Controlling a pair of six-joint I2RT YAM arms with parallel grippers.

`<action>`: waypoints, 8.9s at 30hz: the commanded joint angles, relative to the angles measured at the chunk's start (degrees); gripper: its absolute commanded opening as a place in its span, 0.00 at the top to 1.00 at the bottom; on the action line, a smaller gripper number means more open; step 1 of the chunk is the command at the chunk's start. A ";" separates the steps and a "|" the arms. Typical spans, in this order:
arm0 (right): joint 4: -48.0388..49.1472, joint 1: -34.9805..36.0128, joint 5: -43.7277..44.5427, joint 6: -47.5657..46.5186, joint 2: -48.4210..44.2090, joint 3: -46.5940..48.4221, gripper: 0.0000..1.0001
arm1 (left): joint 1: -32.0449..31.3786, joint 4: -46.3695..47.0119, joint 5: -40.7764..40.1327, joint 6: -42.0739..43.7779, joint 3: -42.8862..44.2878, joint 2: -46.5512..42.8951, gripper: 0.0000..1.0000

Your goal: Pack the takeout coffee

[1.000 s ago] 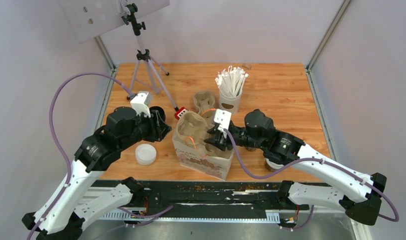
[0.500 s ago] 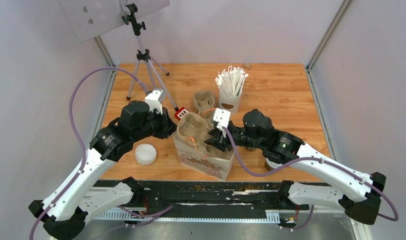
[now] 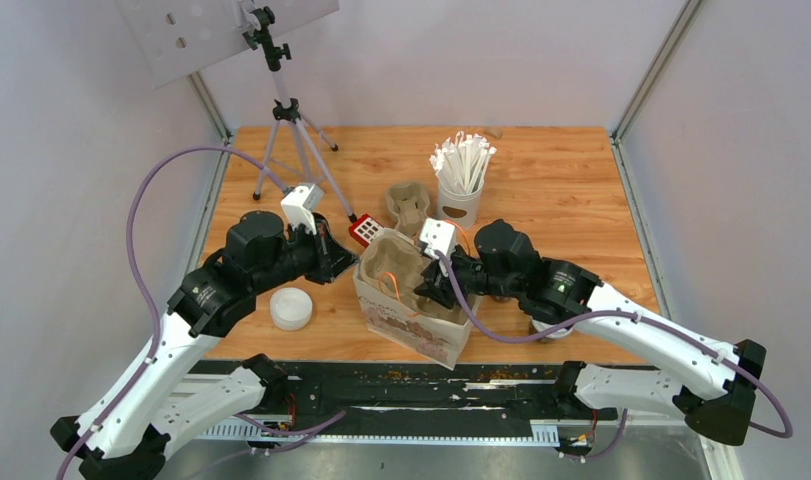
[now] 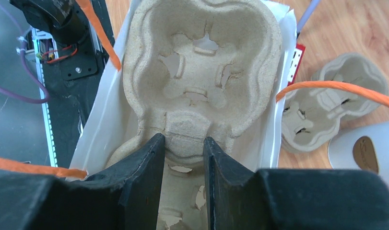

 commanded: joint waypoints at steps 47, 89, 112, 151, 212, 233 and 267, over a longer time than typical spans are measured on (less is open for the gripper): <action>-6.81 1.54 4.32 1.84 11.09 2.29 0.71 | 0.20 -1.76 0.46 1.48 0.48 0.94 1.00; -3.41 2.58 9.62 9.90 1.34 18.10 0.29 | 0.20 -11.54 -3.89 8.73 9.79 3.13 0.33; -11.00 2.52 43.81 11.98 -7.19 17.67 0.00 | 0.21 -16.24 -10.17 12.84 10.89 -1.89 0.00; -19.66 -33.29 13.34 20.67 6.37 -0.80 0.00 | 0.19 -14.09 -3.48 13.37 7.90 -3.76 0.01; 20.61 -47.76 -36.28 -6.39 31.17 -4.19 0.33 | 0.16 -16.13 -4.81 13.24 7.25 -4.30 0.04; 5.22 -47.83 -34.69 -11.49 35.73 2.11 0.50 | 0.16 -18.34 -5.16 13.91 8.89 -5.07 0.04; 1.77 -47.84 -35.84 -15.75 33.59 2.82 0.74 | 0.17 -18.98 -5.04 14.59 11.49 -3.99 0.03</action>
